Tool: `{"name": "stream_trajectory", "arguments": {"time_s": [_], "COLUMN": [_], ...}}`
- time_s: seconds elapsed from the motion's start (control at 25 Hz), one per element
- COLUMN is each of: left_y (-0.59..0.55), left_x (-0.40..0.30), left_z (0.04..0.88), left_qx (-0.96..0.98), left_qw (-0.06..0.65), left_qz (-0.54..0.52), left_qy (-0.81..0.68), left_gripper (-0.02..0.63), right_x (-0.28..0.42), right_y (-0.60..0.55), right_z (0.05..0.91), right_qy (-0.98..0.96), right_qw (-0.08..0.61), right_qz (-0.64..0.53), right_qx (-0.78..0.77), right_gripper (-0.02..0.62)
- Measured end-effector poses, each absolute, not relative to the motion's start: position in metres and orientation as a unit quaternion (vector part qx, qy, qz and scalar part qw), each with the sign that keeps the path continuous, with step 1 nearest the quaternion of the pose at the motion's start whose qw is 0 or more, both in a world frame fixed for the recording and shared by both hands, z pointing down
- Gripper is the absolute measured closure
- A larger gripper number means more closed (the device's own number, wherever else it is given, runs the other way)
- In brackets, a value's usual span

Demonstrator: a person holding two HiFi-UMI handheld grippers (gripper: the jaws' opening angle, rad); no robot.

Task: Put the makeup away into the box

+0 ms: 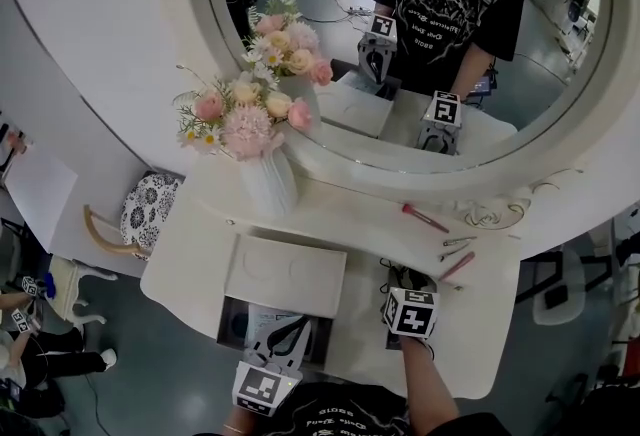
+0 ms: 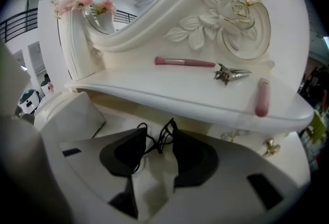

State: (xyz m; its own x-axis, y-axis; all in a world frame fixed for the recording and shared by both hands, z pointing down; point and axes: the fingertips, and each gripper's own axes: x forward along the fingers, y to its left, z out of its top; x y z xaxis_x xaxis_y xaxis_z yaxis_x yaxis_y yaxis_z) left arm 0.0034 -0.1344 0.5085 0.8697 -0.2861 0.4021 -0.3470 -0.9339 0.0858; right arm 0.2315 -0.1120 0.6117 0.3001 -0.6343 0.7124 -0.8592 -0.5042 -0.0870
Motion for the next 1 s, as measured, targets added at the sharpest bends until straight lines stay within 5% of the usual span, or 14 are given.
{"name": "stream_trajectory", "arguments": {"time_s": [1.0], "left_y": [-0.143], "left_x": [-0.002], "left_z": [0.507], "left_qx": [0.962], "left_qw": [0.082], "left_qz": [0.186], "left_qy": [-0.184], "left_gripper": [0.589], "right_x": [0.221], "right_y": [-0.106], "right_z": [0.607], "right_qy": [-0.503], "right_qw": [0.138], "right_qz": [0.353], "right_qx": [0.777], "right_gripper": [0.532]}}
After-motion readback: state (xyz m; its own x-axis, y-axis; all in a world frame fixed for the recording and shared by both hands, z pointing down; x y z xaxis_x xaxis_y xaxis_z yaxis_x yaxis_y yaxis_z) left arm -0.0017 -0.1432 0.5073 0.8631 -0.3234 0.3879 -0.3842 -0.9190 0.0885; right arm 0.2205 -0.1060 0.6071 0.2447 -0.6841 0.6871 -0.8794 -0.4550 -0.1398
